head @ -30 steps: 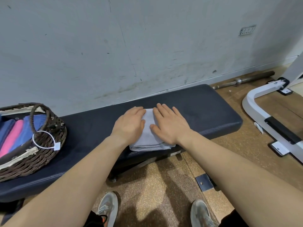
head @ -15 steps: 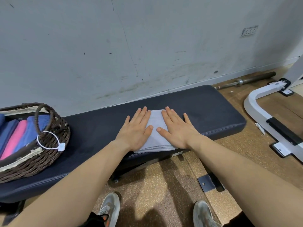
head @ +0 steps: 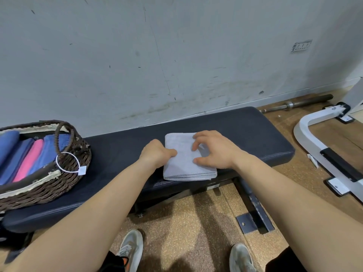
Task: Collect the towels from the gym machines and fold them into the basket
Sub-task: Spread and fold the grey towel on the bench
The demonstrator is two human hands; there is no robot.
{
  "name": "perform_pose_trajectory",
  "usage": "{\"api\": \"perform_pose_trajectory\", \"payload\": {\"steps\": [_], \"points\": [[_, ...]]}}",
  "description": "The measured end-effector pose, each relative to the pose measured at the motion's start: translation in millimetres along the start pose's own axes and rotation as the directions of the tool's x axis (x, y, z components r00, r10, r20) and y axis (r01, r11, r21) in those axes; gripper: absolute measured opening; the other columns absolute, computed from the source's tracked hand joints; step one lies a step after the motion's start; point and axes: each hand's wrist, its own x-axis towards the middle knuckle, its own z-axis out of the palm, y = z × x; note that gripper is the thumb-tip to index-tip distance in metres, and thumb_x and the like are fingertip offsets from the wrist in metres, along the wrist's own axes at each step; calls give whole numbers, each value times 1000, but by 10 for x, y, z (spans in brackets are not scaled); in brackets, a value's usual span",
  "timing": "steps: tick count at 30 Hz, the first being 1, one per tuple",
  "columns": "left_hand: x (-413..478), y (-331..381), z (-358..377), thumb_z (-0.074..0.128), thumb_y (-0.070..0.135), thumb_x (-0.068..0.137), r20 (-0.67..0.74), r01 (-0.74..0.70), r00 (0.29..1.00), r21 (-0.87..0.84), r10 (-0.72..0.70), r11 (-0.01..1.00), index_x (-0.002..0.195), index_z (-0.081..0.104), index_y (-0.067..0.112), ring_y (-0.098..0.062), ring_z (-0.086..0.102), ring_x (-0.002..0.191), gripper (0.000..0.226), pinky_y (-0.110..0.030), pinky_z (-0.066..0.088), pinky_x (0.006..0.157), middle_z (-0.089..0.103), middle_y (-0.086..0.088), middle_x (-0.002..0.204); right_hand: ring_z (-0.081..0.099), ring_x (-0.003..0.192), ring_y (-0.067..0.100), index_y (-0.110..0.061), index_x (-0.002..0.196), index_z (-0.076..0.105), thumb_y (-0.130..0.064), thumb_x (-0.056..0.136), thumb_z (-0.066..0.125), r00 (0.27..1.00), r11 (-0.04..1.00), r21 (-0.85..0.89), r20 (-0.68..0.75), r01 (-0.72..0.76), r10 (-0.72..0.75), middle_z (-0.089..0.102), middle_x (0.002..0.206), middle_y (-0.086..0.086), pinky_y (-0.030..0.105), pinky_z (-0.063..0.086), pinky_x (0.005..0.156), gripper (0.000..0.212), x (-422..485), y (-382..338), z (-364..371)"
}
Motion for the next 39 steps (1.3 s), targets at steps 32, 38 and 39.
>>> {"api": "perform_pose_trajectory", "payload": {"steps": [32, 38, 39], "points": [[177, -87, -587, 86, 43, 70, 268, -245, 946, 227, 181, 943, 92, 71, 20, -13, 62, 84, 35, -30, 48, 76, 68, 6, 87, 56, 67, 14, -12, 101, 75, -25, 76, 86, 902, 693, 579, 292, -431, 317, 68, 78, 0, 26, 40, 58, 31, 376, 90, -71], [163, -68, -545, 76, 8, 82, 183, -56, 978, -234, 101, 971, 92, 68, 14, -5, 53, 45, 14, -18, 32, 41, 64, 5, 59, 42, 46, 7, 0, 110, 69, -7, 85, 73, 857, 508, 691, 401, -514, 322, 52, 60, 0, 19, 31, 43, 27, 358, 200, -182], [153, -47, -529, 73, 4, 84, 184, -17, 980, -319, 79, 948, 92, 67, 13, -5, 57, 46, 13, -17, 35, 40, 67, 2, 67, 44, 48, 7, 0, 112, 69, -6, 85, 73, 859, 493, 704, 402, -511, 316, 53, 65, 3, 18, 33, 43, 28, 349, 208, -192]]}}
